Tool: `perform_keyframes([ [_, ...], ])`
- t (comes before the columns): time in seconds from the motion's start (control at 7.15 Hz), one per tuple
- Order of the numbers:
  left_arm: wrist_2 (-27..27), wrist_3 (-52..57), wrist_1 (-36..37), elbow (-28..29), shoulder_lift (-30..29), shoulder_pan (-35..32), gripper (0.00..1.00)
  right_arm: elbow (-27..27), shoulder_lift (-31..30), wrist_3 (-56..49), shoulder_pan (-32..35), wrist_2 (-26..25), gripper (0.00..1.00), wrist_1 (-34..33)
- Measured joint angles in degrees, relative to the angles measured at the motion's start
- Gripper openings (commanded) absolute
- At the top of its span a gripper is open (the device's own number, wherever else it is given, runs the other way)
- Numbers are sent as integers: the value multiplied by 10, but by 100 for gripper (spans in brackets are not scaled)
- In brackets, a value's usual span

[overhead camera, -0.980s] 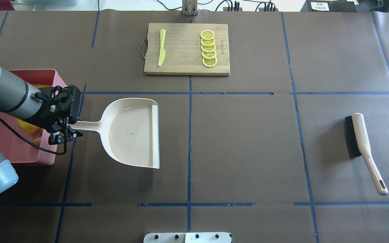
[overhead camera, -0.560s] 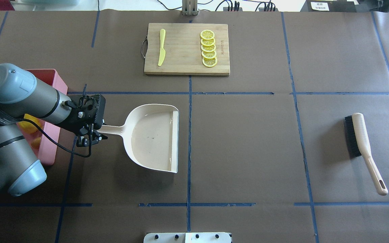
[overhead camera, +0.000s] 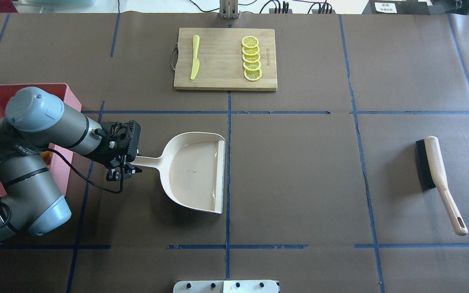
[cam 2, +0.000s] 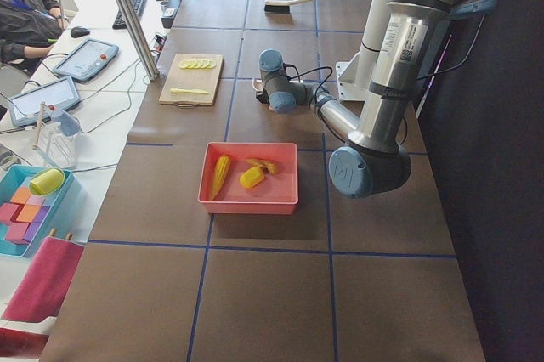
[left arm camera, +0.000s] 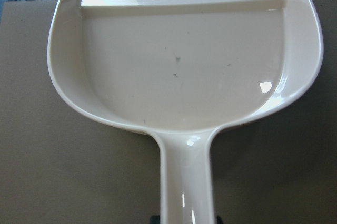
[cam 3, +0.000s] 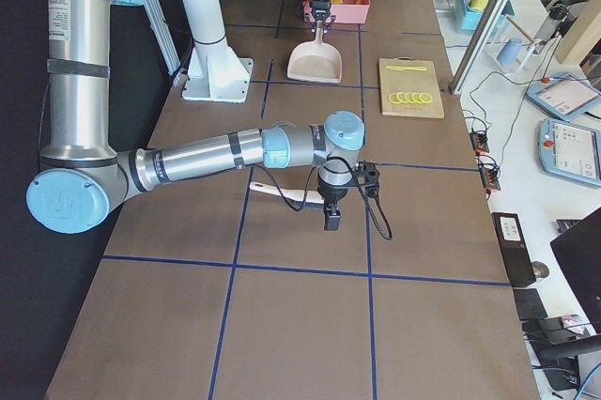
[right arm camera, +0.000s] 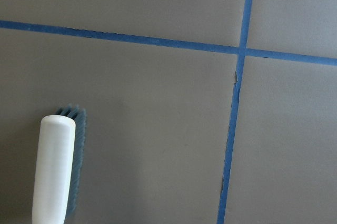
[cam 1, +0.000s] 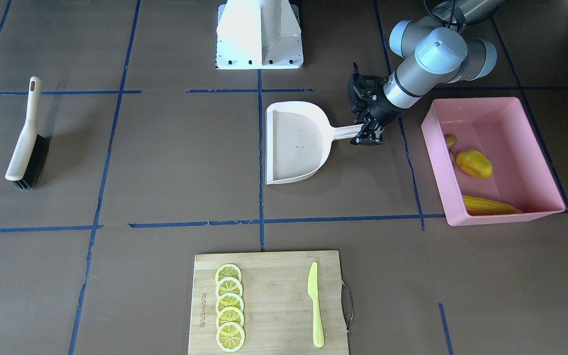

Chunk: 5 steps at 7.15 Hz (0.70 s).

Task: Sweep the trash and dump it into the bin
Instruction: 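Place the empty dustpan flat on the table beside the bin with the left gripper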

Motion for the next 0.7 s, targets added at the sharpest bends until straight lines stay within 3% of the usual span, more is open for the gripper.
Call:
perform_keyframes([
  [0.14,0,-1,1,-1,1,0,94,0,1,2,0,0,100,0],
  [0.28,0,-6,4,-4,0,0,99,0,1,3,0,0,100,0],
  [0.7,3,-24,20,-11,0,-2,100,0,3,5,0,0,100,0],
])
